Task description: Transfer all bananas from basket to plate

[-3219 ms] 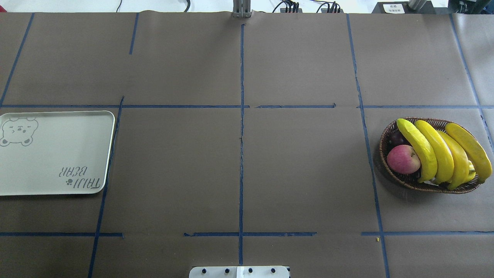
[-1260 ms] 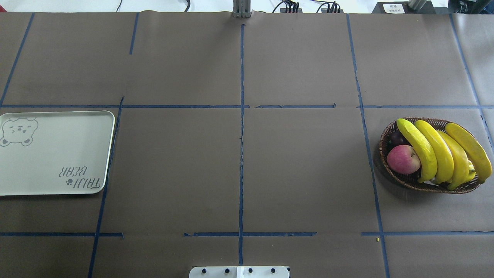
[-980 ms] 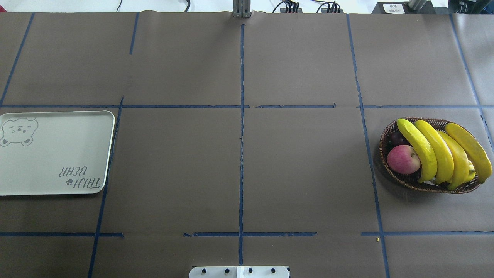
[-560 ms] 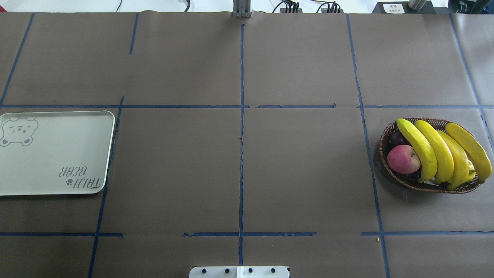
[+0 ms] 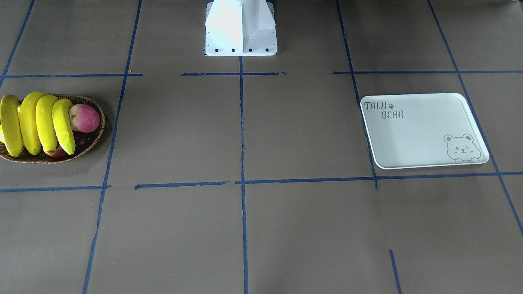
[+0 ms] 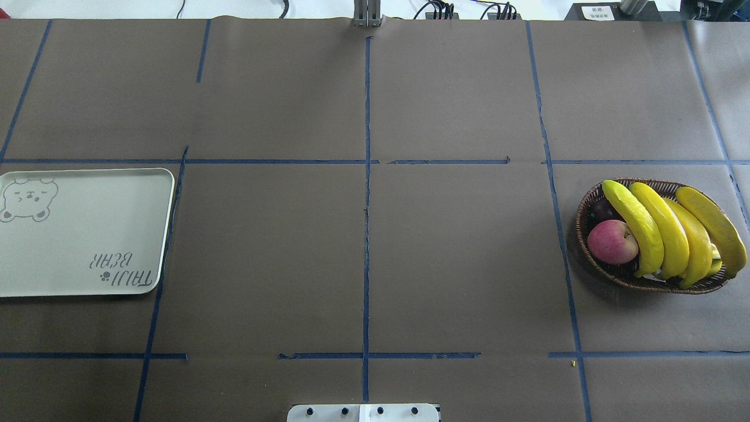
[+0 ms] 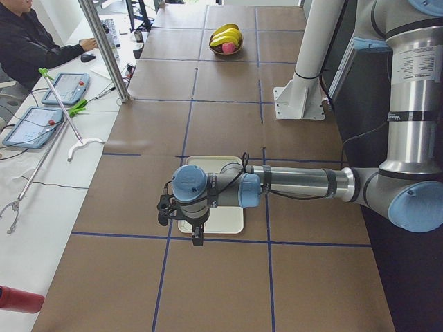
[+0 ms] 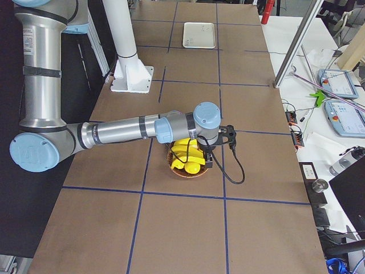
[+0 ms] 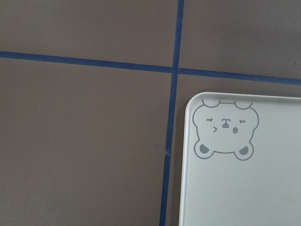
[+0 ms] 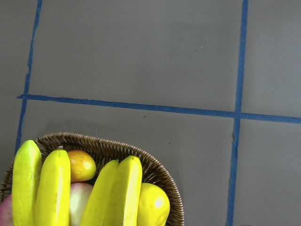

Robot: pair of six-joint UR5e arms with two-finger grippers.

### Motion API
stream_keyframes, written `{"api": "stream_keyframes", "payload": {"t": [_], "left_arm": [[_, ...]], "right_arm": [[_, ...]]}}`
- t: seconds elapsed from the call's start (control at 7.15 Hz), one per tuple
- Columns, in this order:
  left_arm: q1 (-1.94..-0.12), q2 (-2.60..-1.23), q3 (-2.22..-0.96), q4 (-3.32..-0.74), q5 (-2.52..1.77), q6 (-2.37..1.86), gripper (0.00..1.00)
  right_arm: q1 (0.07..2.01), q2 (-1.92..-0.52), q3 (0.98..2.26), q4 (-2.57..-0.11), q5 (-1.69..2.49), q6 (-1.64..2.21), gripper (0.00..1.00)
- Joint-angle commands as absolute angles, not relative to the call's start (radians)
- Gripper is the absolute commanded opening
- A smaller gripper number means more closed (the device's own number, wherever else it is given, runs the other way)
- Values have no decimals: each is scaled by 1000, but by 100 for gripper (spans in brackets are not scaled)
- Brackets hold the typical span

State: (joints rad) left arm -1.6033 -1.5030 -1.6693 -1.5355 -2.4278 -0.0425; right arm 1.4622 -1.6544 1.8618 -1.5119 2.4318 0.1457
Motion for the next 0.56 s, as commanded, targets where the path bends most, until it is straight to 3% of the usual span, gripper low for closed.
{"api": "stream_keyframes", "payload": {"t": [0.0, 0.14, 0.28, 0.42], "left_arm": [[-1605, -1502, -1667, -1540, -2428, -40, 100], [-1605, -1502, -1667, -1540, -2428, -40, 100], [-1605, -1502, -1670, -1540, -2428, -40, 100], [-1603, -1502, -1671, -1540, -2428, -40, 100]], "right_arm": [[1334, -1716, 1950, -1511, 2320, 153, 100], [1281, -1733, 1948, -1487, 2300, 147, 98], [1240, -1736, 1947, -1470, 2298, 149, 89], [1214, -1738, 1947, -1470, 2295, 146, 86]]}}
